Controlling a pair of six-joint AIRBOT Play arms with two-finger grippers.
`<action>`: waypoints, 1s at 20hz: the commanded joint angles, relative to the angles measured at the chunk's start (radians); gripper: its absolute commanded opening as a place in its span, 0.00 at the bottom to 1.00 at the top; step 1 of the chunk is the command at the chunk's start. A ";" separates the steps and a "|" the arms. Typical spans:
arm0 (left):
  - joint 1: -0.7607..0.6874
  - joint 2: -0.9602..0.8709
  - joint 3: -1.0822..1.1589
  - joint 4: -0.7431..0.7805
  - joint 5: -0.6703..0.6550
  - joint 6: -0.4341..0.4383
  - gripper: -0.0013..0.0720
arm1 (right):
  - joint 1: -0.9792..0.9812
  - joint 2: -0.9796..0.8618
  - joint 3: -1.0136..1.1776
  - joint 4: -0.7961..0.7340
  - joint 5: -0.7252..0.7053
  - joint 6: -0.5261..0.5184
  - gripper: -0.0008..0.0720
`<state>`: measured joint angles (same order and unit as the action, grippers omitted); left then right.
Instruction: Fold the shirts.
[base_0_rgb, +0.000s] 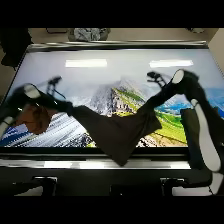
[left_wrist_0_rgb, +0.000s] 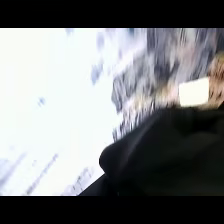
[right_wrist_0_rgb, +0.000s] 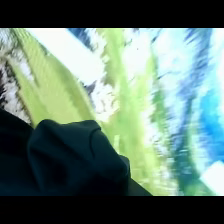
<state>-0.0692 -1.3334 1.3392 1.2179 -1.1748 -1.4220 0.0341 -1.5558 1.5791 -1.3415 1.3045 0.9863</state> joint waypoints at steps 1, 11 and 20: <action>0.107 0.111 0.381 0.021 0.011 -0.034 0.06 | 0.000 0.237 0.162 -0.261 -0.144 -0.021 0.08; 0.205 0.307 0.698 0.012 0.031 -0.109 0.06 | 0.000 0.686 0.206 -0.380 0.067 0.121 0.08; 0.204 0.306 0.401 0.004 -0.134 -0.105 0.06 | 0.000 0.580 0.108 -0.368 0.297 0.121 0.09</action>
<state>0.1349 -1.0260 1.8942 1.2228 -1.2594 -1.5272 0.0349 -0.9108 1.7481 -1.7161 1.5158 1.1053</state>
